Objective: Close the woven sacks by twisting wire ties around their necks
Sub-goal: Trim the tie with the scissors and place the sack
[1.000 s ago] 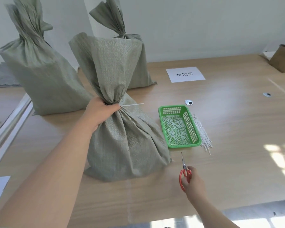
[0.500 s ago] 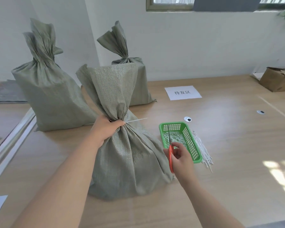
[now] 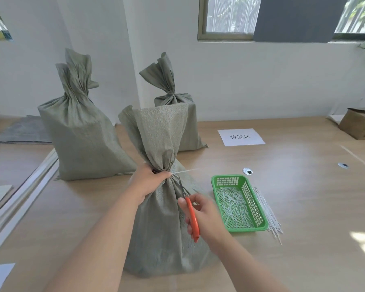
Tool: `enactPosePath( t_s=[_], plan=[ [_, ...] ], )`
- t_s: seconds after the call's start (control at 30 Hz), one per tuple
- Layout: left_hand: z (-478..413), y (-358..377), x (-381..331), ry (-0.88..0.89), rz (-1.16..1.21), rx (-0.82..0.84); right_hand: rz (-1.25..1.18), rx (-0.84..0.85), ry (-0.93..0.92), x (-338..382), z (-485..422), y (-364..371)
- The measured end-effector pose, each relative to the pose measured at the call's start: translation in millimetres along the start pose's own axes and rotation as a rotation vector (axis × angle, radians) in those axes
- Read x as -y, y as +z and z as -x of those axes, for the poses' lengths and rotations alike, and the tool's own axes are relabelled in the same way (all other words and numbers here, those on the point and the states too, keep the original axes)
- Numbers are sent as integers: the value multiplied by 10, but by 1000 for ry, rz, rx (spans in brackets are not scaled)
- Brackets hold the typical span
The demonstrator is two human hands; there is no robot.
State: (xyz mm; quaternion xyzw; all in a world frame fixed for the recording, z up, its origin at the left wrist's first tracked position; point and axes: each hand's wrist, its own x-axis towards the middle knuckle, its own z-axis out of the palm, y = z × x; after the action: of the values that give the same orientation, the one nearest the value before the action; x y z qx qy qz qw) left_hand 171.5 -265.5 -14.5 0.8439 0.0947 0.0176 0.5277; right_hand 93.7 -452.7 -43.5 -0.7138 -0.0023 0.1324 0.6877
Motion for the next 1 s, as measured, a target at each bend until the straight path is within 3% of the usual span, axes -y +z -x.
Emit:
enactPosePath(
  t_s=[0.67,1.0],
  plan=[
    [10,13,36,40,-2,5,46,-31,23,87,-152,233],
    [87,46,-29,84,10,16,227,-186,-83,-143,-195,356]
  ],
)
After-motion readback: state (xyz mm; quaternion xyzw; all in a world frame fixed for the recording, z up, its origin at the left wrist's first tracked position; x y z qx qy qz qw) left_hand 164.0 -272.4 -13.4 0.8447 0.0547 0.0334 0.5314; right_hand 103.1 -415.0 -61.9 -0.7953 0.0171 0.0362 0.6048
